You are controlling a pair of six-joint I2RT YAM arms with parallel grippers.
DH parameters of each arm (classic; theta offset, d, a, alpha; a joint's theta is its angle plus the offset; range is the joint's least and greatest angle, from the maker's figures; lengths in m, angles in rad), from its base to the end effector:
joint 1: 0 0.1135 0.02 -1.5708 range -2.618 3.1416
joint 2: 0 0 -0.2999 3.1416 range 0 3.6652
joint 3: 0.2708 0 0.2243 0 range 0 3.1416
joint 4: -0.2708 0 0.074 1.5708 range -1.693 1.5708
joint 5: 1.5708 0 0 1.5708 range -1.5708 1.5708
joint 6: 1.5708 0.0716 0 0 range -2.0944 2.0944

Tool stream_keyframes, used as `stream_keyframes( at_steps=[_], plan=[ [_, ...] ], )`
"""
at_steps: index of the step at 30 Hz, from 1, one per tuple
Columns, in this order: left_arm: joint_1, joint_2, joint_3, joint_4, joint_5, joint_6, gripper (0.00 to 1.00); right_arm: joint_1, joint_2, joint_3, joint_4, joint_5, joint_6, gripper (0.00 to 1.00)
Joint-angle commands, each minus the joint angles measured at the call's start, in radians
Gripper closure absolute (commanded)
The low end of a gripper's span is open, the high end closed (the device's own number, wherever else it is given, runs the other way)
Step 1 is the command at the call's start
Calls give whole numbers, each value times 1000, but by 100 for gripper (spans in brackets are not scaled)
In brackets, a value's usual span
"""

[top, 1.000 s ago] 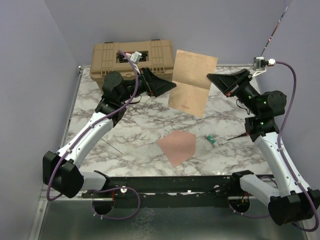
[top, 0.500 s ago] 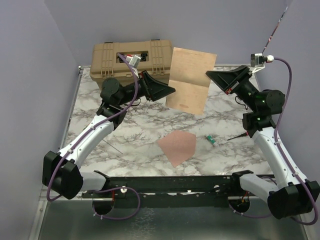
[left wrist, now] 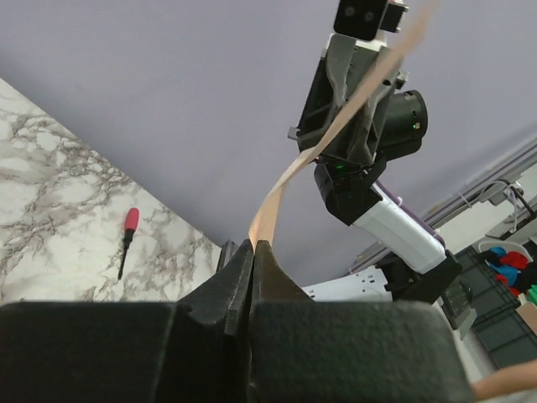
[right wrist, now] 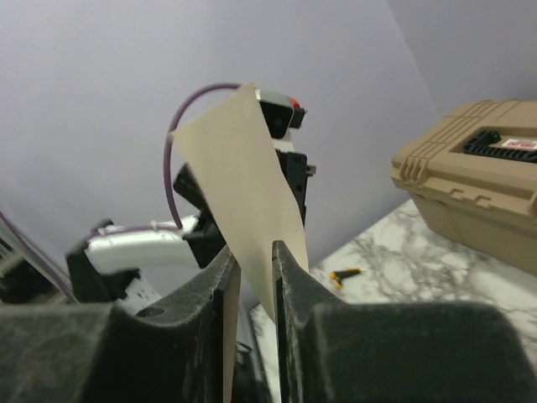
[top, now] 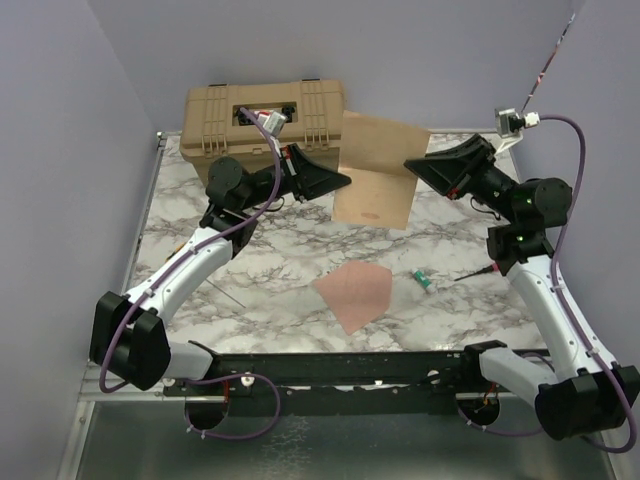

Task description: Place the letter into the envelope and seal it

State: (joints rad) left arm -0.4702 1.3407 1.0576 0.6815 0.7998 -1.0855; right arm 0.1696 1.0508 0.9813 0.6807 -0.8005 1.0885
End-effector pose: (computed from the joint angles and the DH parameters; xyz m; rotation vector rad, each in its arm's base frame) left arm 0.2353 -0.1772 0.4508 0.3924 1.4801 -1.7540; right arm 0.1808 0.0831 0.4897 -0.2865 1.2622 1.4791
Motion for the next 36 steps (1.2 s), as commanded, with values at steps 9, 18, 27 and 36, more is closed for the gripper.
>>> stream_keyframes(
  at_steps=[9,18,27,36],
  plan=[
    [1,27,-5,38,-45,38,100,5,-118,171,-785,-438,-853,42],
    [2,21,-64,5,-42,175,100,5,-150,193,-878,-202,-835,23],
    [2,-22,-71,-68,131,313,100,5,-87,187,-934,-152,-878,13],
    [1,-74,-104,-77,342,361,100,41,5,220,-1098,-395,-1130,18]
  ],
)
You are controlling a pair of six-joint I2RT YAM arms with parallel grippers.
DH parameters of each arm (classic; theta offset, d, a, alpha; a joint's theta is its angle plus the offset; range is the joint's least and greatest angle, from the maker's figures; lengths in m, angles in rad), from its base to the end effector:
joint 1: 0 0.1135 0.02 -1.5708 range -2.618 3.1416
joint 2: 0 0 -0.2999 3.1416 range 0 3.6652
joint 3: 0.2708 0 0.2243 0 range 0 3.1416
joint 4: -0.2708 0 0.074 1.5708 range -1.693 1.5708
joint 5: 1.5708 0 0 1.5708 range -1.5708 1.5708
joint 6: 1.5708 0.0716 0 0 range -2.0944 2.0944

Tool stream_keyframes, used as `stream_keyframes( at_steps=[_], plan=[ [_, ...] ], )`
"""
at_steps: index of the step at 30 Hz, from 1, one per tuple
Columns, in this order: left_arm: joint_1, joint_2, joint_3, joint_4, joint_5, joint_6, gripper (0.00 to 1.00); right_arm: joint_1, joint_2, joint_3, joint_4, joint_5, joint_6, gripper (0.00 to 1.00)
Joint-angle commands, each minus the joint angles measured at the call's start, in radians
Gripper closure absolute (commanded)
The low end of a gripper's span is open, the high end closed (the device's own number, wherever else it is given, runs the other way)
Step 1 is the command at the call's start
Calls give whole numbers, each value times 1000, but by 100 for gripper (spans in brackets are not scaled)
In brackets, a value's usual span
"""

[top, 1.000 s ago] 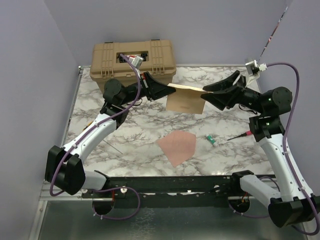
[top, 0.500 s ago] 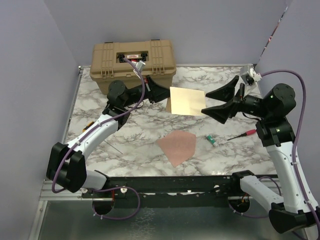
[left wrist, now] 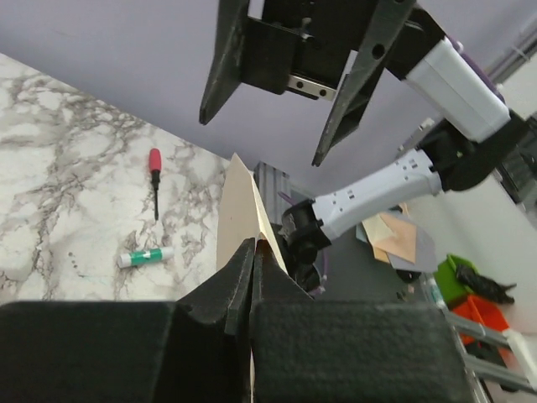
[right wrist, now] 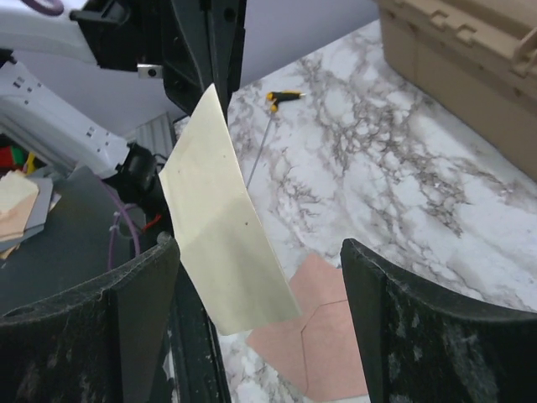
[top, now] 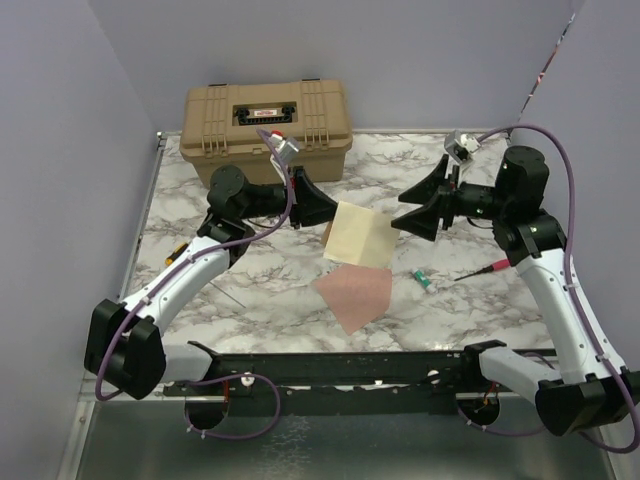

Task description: Place the letter into the envelope and seal it

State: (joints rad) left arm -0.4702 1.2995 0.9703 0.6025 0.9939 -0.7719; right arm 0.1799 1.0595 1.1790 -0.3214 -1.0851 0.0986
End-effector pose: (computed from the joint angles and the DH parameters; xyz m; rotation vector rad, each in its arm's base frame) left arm 0.2157 -0.1769 0.4199 0.7475 1.4713 -1.6222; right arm 0.1716 0.0956 0.4388 -0.8613 1.5846 1.1495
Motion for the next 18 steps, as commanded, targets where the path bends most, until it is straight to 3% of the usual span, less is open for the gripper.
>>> stream_keyframes(
  at_steps=[1,9,14,18],
  plan=[
    [1,-37,-19,2,164,50,100,36,-1,22,-103,-120,-151,18],
    [-10,-51,-27,0,221,65,100,106,18,-4,-138,-140,-190,21],
    [-24,-51,-25,0,235,75,100,146,54,2,-160,-122,-186,40],
    [-27,-55,-22,0,233,78,100,170,85,19,-214,-121,-207,46]
  ],
)
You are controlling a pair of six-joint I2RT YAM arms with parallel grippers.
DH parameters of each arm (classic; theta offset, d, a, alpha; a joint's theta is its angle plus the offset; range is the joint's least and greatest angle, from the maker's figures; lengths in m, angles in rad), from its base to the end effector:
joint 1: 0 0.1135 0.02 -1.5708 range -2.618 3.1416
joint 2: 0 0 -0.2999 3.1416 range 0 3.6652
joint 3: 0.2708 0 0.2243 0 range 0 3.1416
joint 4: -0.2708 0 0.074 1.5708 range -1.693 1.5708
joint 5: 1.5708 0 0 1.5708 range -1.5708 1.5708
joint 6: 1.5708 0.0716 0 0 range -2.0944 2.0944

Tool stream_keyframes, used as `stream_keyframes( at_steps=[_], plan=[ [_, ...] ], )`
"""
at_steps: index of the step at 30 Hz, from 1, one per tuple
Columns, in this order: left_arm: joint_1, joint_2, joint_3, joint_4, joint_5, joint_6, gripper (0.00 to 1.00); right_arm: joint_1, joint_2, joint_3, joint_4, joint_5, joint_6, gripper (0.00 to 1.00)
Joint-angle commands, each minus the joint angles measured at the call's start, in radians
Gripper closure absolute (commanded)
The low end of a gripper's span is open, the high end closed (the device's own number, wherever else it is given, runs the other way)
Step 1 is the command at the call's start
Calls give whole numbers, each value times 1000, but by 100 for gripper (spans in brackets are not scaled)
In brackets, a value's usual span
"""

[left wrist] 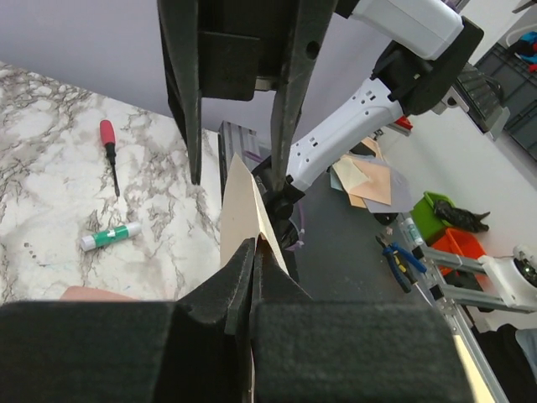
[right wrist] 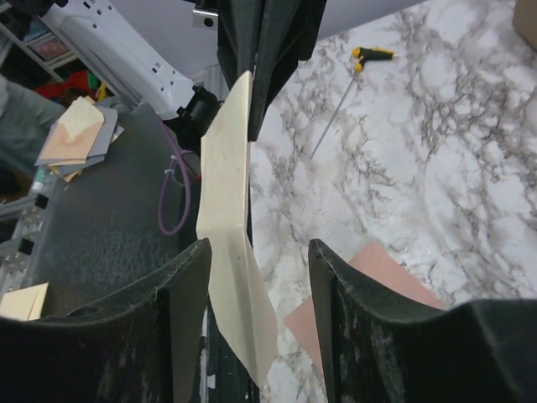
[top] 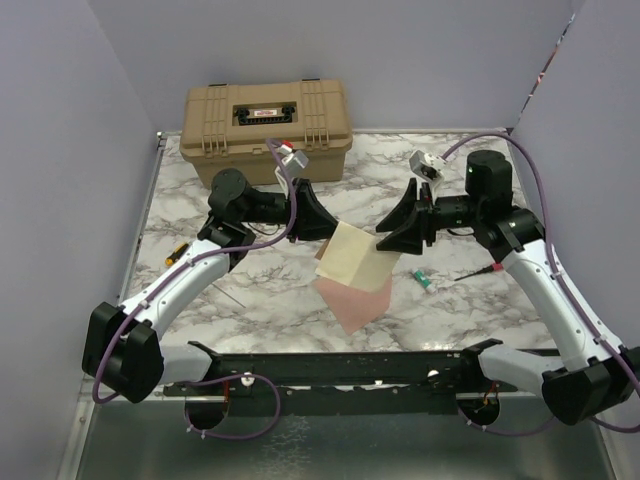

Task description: Place the letter into the envelope and seal it

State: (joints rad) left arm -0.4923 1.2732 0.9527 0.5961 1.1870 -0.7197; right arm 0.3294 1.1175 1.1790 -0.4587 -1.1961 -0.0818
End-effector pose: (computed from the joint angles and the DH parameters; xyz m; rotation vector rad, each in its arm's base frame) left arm 0.1917 -0.1781 0.4165 1.0003 1.4173 -1.6928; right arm 0.1612 0.1255 0.4175 -1.1294 1.5460 1.3223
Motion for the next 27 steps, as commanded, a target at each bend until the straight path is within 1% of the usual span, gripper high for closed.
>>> stream_keyframes(
  at_steps=[1,2,3,4,6,8,9,10,12,14,16,17,18,20,21,23,26,27],
  plan=[
    [-5,-30,-4,7,38,26,100,24,27,16,-80,-9,-28,48],
    [-5,-30,-3,7,36,28,100,28,24,12,-83,-7,-30,49],
    [-5,-31,-2,7,32,28,100,31,21,9,-87,-8,-34,52],
    [-5,-31,-2,7,29,29,100,34,19,8,-92,-7,-38,59],
    [-6,-31,1,7,22,29,100,41,17,7,-104,-9,-47,73],
    [-5,-30,3,5,11,31,100,43,9,7,-113,-17,-56,92],
    [-5,-29,5,2,8,33,100,43,4,6,-111,-19,-55,99],
    [-5,-28,9,-3,2,36,100,43,-1,4,-109,-17,-55,99],
    [-1,-24,26,-39,-19,63,84,43,-16,-1,-87,-5,-28,99],
    [4,-25,44,-129,-51,133,61,43,-25,4,-73,11,-6,99],
    [10,-32,71,-301,-112,262,46,43,-37,6,-64,38,13,99],
    [12,-38,92,-416,-175,357,39,43,-49,3,-56,61,25,100],
    [12,-47,108,-520,-250,435,34,42,-61,-4,-39,92,46,100],
    [15,-61,124,-647,-431,502,25,43,-90,-35,4,189,108,100],
    [17,-64,131,-683,-524,515,22,43,-101,-50,22,256,140,100],
    [18,-66,156,-742,-681,529,20,43,-109,-72,39,389,191,99],
    [18,-75,180,-764,-937,493,21,42,-97,-76,39,556,251,99],
    [18,-80,183,-762,-1023,472,23,43,-94,-76,48,595,277,99]
  ],
)
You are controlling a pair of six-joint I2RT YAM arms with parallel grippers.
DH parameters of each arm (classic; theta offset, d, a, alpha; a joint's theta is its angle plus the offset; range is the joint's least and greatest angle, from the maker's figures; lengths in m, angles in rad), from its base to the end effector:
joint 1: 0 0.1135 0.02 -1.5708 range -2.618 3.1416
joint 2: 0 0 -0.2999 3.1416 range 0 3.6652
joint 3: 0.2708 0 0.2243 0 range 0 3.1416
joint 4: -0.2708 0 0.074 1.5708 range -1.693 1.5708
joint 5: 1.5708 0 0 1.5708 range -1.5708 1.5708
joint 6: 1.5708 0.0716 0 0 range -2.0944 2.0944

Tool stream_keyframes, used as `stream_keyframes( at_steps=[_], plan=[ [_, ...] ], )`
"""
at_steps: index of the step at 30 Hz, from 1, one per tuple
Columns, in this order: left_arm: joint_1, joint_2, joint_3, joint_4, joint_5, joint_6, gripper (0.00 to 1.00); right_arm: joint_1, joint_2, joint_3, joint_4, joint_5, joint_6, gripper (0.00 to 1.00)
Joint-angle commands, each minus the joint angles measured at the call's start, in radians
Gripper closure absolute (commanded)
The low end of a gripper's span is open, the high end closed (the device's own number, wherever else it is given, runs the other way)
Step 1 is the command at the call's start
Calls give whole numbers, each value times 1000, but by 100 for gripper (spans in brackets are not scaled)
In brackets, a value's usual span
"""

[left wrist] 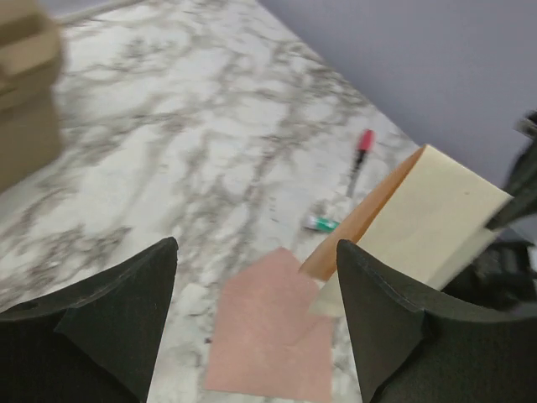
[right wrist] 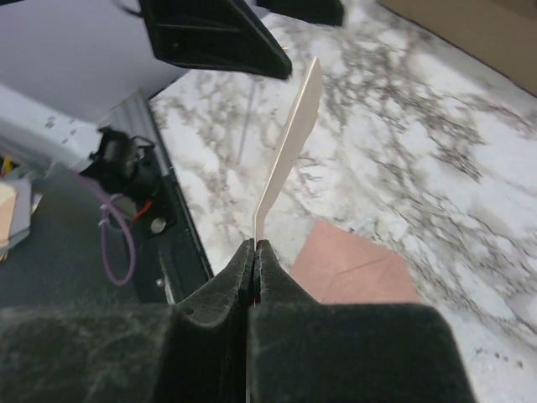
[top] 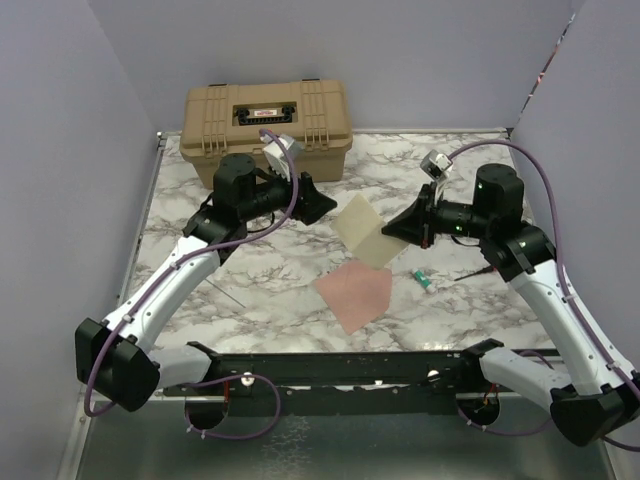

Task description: Place the letter into the envelope and seal it

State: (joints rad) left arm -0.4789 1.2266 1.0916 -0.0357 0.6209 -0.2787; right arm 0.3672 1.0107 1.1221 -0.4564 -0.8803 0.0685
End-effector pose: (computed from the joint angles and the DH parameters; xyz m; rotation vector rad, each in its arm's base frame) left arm 0.2216 -0.1620 0.4037 0.6543 1.7171 -1.0814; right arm 0.1494 0.1166 0.4108 -0.8783 1.7326 1.1282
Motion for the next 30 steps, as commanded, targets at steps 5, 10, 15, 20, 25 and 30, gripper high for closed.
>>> stream_keyframes(
  at_steps=[5,10,15,20,25,30],
  plan=[
    [5,-89,-22,15,-423,24,26,6,60,-21,95,247,228,100],
    [-15,-111,-134,296,-26,-11,26,4,109,-28,187,34,272,99],
    [-67,-92,-165,335,126,23,25,6,84,-39,311,-94,337,99],
    [-114,-66,-164,336,216,37,23,5,78,-34,365,-214,364,99],
    [-167,-42,-150,337,306,71,21,5,77,-13,328,-250,320,99],
    [-194,-23,-140,336,313,75,24,5,96,-2,307,-237,306,100]
  ],
)
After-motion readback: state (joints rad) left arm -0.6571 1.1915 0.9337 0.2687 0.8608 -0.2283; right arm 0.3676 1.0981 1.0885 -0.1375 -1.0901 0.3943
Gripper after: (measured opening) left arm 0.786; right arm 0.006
